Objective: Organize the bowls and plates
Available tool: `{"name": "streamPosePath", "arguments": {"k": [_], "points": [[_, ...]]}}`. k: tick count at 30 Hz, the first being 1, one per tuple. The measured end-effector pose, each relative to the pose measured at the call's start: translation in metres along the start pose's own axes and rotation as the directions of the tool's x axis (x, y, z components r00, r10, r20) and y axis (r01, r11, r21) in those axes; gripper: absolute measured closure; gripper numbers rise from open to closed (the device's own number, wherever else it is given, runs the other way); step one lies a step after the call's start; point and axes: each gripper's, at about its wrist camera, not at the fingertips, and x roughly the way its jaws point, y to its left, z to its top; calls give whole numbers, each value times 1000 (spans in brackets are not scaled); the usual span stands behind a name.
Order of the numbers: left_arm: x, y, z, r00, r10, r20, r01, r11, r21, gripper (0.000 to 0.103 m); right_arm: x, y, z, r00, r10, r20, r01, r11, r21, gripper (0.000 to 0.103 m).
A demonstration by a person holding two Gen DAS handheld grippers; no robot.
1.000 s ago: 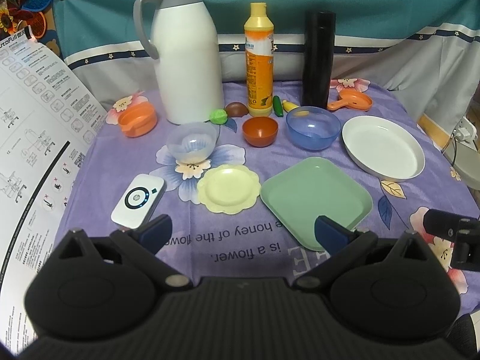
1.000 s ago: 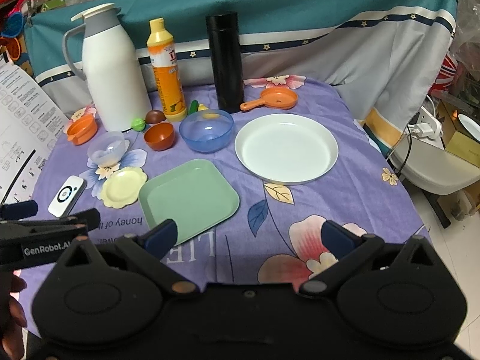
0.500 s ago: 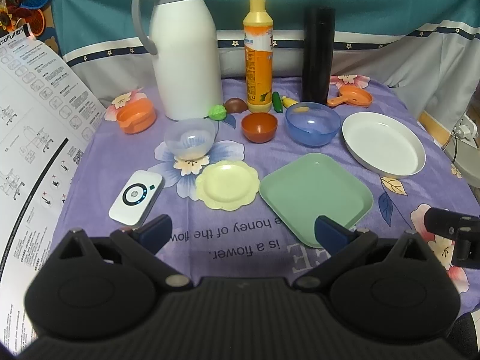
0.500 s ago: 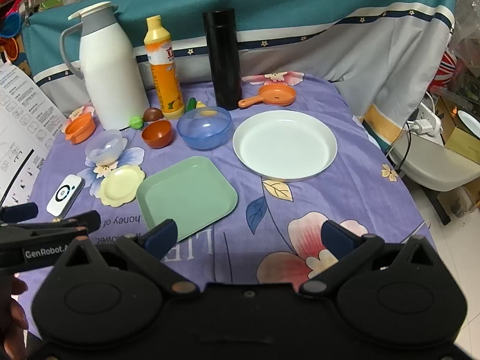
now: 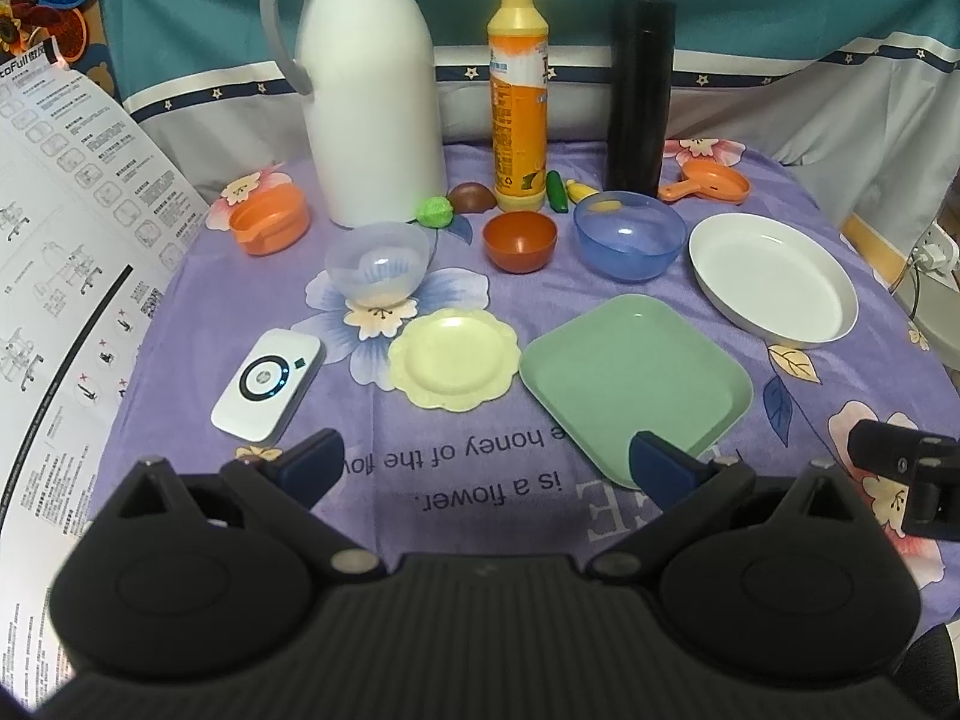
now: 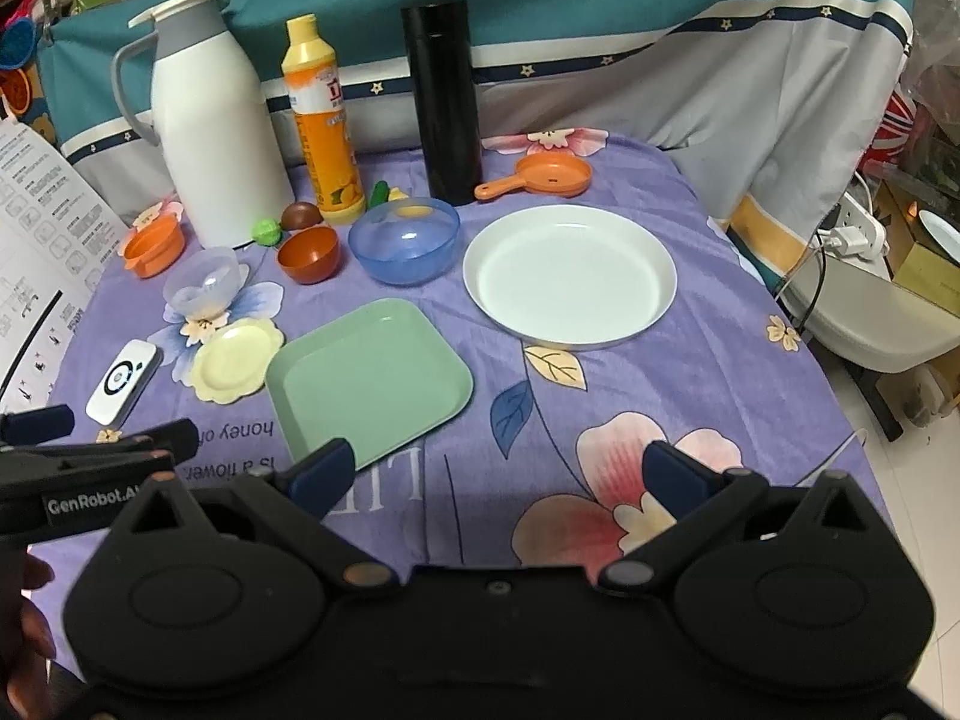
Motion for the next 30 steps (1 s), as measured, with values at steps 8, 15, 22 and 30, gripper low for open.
{"name": "streamPosePath", "arguments": {"k": [8, 15, 22, 30], "points": [[5, -2, 0, 1000, -8, -3, 8, 1000, 2, 0, 6, -3, 0, 1000, 0, -12, 0, 1000, 4, 0], [18, -14, 3, 999, -33, -2, 33, 999, 21, 0, 16, -10, -1, 1000, 21, 0, -21, 1000, 7, 0], [35, -47, 24, 997, -72, 30, 70, 995, 76, 0, 38, -40, 10, 1000, 14, -12, -13, 1000, 19, 0], [67, -97, 55, 990, -136, 39, 130, 985, 116, 0, 74, -103, 44, 1000, 17, 20, -19, 995, 103, 0]]}}
